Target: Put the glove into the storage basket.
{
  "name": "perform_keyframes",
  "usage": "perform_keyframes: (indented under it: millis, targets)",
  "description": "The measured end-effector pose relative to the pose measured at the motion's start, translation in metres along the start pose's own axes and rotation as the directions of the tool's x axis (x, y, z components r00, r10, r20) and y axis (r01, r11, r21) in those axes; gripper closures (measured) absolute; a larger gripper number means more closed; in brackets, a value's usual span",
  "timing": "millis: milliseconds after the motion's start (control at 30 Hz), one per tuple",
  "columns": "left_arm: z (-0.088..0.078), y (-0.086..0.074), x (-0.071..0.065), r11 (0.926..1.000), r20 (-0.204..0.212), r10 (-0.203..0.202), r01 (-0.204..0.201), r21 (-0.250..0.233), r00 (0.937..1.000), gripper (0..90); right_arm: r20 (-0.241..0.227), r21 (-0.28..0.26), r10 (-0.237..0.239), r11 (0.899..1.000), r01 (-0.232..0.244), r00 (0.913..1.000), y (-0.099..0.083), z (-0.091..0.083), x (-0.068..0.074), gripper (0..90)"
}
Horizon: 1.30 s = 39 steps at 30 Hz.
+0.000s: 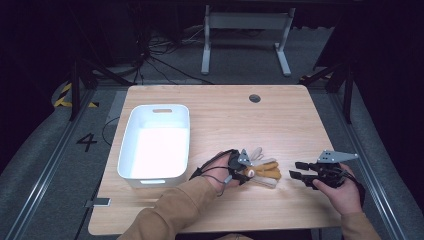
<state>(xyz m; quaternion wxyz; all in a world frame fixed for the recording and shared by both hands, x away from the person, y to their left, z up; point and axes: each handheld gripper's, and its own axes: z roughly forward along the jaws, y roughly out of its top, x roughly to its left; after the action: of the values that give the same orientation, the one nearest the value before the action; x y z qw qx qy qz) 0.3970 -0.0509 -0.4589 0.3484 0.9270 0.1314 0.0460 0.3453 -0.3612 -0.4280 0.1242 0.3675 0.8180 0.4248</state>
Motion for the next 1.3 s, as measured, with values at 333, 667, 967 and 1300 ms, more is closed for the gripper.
perform_keyframes:
  millis: [333,667,967,1300]
  targets:
    - [-0.001,0.003,0.003,0.9903,0.022,-0.139,0.139,0.006,0.9901,64.0,0.0,-0.008,0.01,1.0,-0.01,1.0,-0.001,-0.001,-0.003,51.9]
    - [-0.006,0.005,0.011,0.9555,0.067,-0.295,0.294,0.025,0.9532,63.5,-0.024,-0.03,0.046,0.998,-0.046,0.9987,-0.004,-0.003,-0.016,51.8]
    - [-0.024,0.018,0.012,0.9433,0.01,-0.329,0.328,0.049,0.9443,63.5,-0.05,-0.067,0.077,0.994,-0.08,0.9958,-0.008,-0.005,-0.028,52.3]
    - [-0.061,0.028,0.016,0.9305,-0.043,-0.366,0.366,-0.003,0.9296,63.1,-0.068,-0.066,0.073,0.995,-0.077,0.995,-0.006,-0.001,-0.025,52.3]
